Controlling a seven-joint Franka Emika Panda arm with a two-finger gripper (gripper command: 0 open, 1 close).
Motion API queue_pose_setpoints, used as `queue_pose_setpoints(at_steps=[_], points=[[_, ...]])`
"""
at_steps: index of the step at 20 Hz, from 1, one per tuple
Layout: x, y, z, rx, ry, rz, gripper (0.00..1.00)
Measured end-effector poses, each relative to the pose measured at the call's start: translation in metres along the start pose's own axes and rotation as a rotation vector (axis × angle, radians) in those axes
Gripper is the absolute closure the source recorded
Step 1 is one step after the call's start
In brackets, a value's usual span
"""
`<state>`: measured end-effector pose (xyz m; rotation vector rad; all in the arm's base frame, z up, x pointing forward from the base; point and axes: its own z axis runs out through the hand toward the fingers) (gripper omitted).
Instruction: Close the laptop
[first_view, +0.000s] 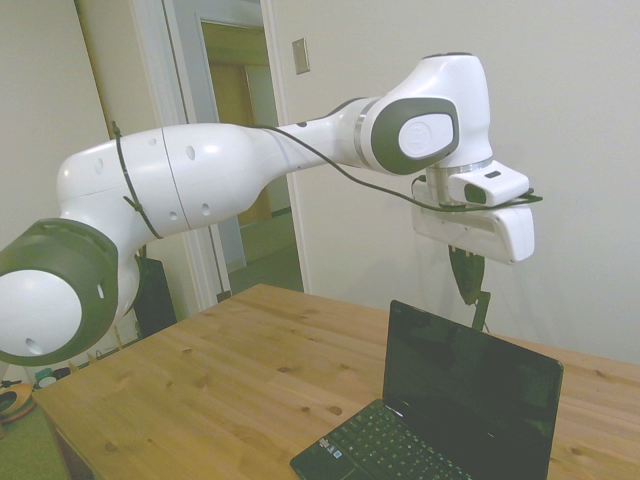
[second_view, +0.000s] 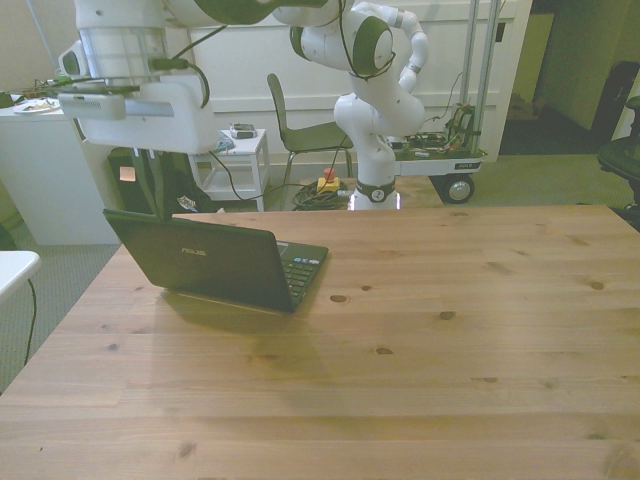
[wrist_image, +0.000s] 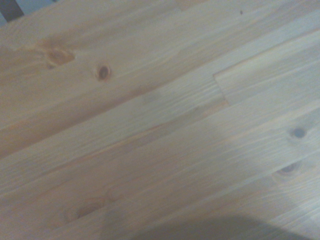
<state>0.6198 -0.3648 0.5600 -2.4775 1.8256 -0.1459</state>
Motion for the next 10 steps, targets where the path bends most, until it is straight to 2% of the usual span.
queue_pose_setpoints(at_steps=[6, 10], points=[[-0.006, -0.002, 0.026, -0.085, -0.03, 0.0, 1.0], [-0.023, 0.002, 0.029, -0.139, -0.035, -0.017, 1.0]])
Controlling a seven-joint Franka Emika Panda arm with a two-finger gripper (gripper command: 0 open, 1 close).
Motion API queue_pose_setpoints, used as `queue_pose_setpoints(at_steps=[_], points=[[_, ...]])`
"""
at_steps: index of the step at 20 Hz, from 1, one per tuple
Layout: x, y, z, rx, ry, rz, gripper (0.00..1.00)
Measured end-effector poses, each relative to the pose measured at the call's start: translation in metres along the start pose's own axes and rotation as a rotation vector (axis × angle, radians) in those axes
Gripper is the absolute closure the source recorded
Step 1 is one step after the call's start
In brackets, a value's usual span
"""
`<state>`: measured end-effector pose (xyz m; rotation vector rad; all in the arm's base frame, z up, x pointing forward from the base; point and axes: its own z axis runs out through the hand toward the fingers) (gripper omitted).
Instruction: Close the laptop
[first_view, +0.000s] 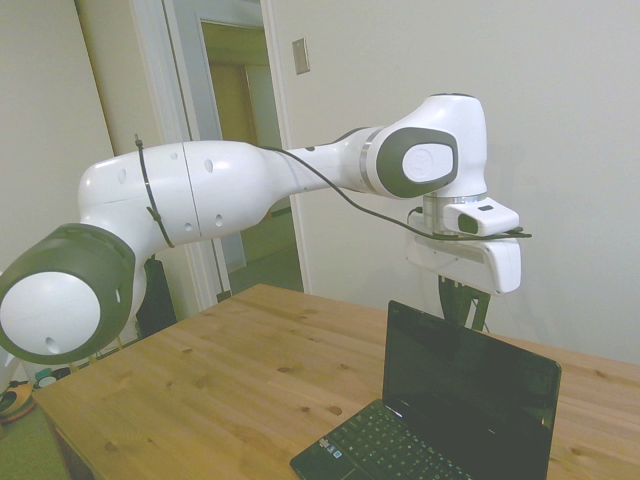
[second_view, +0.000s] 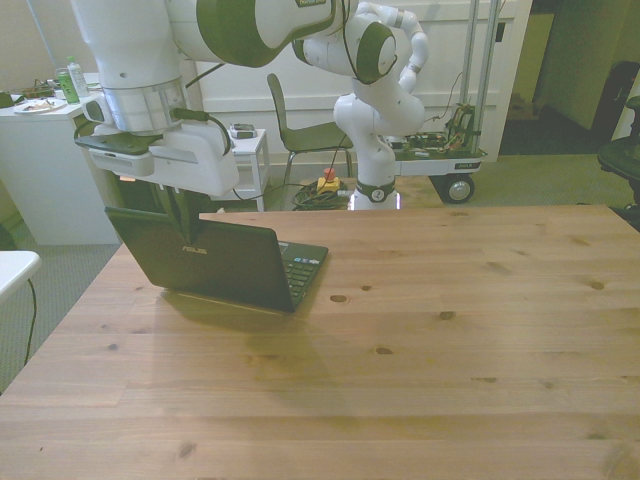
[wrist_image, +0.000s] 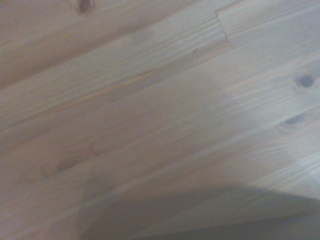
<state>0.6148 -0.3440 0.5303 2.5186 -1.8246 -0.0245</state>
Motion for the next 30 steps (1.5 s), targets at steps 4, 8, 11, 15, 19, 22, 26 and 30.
queue_pose_setpoints(at_steps=[4, 8, 11, 15, 19, 22, 26, 30], points=[[-0.028, 0.012, -0.002, -0.05, -0.02, -0.024, 1.0], [-0.051, 0.029, 0.008, -0.084, -0.041, -0.039, 1.0], [-0.064, 0.042, 0.029, -0.107, -0.056, -0.04, 1.0], [-0.088, 0.056, 0.065, -0.148, -0.07, -0.054, 1.0], [-0.126, 0.067, 0.105, -0.191, -0.07, -0.074, 1.0], [-0.144, 0.069, 0.132, -0.196, -0.056, -0.082, 1.0], [-0.142, 0.068, 0.145, -0.195, -0.052, -0.077, 1.0], [-0.15, 0.069, 0.127, -0.149, -0.038, -0.12, 1.0]])
